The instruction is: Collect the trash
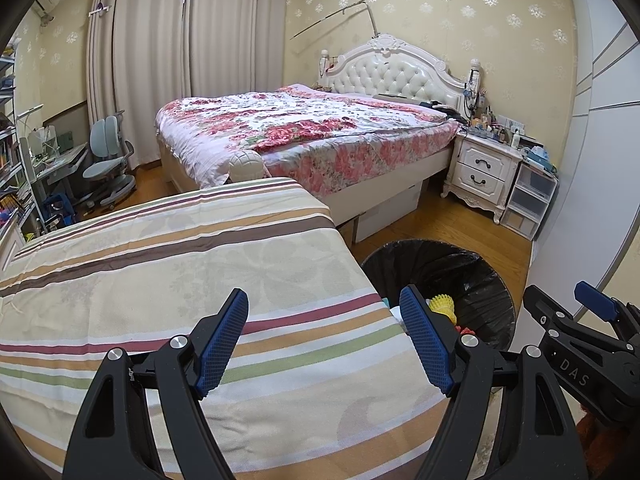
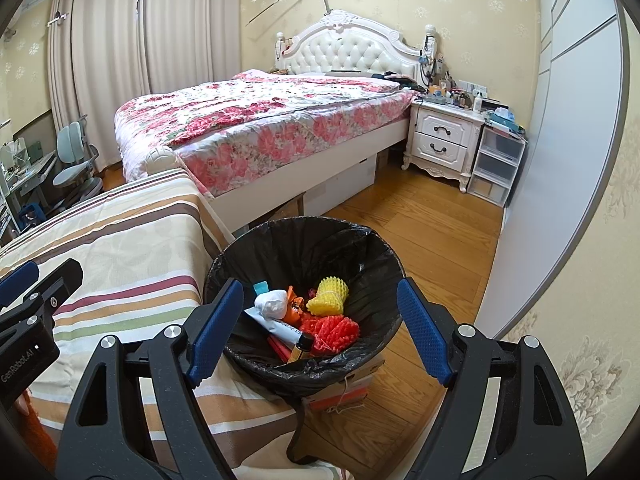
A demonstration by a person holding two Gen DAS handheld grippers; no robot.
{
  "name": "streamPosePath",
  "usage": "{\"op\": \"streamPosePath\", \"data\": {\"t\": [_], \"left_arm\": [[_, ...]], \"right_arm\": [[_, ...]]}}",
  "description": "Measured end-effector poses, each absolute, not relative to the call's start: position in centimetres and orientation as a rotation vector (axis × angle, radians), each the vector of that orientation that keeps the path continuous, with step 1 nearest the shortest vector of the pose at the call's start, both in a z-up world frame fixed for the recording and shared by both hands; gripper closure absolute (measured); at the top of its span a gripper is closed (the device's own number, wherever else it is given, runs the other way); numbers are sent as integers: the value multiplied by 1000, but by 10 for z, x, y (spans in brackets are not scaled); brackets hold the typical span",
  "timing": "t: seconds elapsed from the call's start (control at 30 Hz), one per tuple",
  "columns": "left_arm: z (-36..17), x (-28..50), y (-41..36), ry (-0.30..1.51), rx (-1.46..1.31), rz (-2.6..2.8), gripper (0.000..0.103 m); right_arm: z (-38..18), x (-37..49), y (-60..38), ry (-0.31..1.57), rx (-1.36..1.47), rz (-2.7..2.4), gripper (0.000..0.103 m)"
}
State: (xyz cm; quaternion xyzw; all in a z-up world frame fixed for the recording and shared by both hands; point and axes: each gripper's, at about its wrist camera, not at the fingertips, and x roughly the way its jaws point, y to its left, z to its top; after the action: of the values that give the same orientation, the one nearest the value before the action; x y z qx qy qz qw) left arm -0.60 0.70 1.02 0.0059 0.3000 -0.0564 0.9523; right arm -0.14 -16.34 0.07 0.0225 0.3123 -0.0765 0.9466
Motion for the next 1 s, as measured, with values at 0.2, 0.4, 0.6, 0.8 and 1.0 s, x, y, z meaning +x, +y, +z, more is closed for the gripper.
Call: {"op": "streamPosePath", "data": {"t": [0.2,0.4,0.6,0.8,1.0], "left_arm": [[14,-9,6,586,15,-115,22],[14,-9,2,583,40,-86,18],[14,-8,3,574,29,-93,18],[16,-9,5,556,35,-91,18],[12,-1,20,588,19,-51,18]], "right_arm": [[1,-2,-163,636,46,-155,26],[0,-2,-164,637,46,-155,26],[1,-2,-164,638,47,-155,26],[-2,-3,-164,644,45,-152,26],[-3,2,-150,654,30,-123,26]]}}
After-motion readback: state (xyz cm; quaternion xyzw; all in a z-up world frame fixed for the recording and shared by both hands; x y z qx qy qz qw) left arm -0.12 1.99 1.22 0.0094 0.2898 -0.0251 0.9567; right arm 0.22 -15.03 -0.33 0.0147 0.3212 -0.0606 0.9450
